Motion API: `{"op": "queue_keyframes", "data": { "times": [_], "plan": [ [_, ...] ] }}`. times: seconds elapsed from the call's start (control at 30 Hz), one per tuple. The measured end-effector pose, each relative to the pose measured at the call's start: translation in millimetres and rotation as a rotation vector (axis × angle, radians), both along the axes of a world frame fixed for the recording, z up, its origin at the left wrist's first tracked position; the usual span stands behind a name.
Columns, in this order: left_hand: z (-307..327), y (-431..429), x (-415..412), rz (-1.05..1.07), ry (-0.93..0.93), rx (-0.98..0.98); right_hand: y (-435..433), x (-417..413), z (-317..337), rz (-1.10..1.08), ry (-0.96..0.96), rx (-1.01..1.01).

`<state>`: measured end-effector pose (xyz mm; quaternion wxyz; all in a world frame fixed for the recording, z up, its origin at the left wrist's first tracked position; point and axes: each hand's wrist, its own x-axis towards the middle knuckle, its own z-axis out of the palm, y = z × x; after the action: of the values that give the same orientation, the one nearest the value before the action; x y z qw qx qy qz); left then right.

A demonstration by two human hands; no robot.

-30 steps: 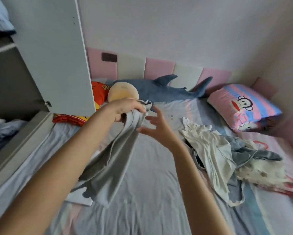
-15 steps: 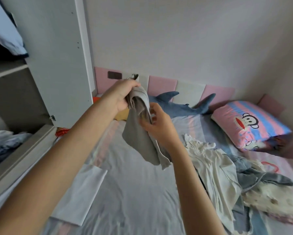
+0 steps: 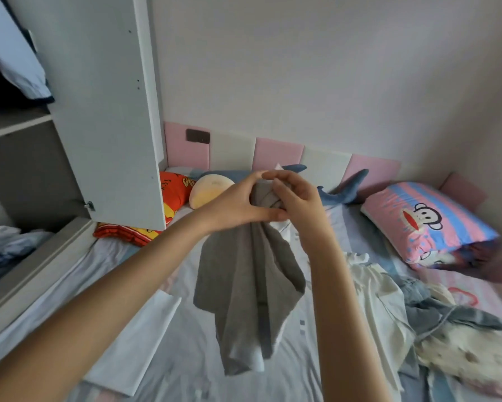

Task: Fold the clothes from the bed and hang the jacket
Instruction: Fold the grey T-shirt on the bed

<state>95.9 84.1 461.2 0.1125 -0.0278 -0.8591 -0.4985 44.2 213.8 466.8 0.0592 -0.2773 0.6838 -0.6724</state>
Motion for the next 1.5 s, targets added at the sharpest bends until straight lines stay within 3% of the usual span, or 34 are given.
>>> {"op": "queue_keyframes", "data": {
  "times": [0.13, 0.2, 0.3, 0.4, 0.47, 0.6, 0.77, 0.87, 1.1, 1.33, 1.5],
  "plan": [
    [-7, -13, 7, 0.067, 0.151, -0.123, 1, 8, 0, 0.275, -0.117, -0.052],
    [-8, -14, 13, 0.112, 0.267, -0.172, -6, 16, 1, 0.284, 0.0, -0.003],
    [-3, -18, 22, 0.157, 0.345, -0.211, -12, 23, -2, 0.08, 0.294, 0.166],
    [-4, -25, 30, 0.344, 0.398, -0.206, -10, 23, -7, -0.291, 0.619, 0.409],
    [-14, -25, 37, 0.502, 0.467, -0.116, -9, 23, -13, -0.462, 0.691, 0.516],
    [-35, -30, 43, 0.532, 0.425, -0.115, -2, 23, -32, -0.461, 0.568, 0.637],
    [-34, -46, 51, 0.537, 0.399, -0.127, 15, 24, -34, -0.412, 0.324, 0.303],
    [-42, -46, 57, 0.486, 0.36, -0.159, 18, 28, -21, -0.452, 0.317, 0.205],
    [-72, -74, 68, 0.609, 0.151, -0.111, 27, 35, 5, -0.611, 0.42, 0.042],
    [-79, -88, 84, 0.735, 0.239, -0.107, 29, 37, -10, -0.754, 0.297, 0.086],
    [-80, -87, 89, 0.697, 0.336, -0.162, 38, 31, -23, -0.873, 0.131, 0.264]
  ]
}}
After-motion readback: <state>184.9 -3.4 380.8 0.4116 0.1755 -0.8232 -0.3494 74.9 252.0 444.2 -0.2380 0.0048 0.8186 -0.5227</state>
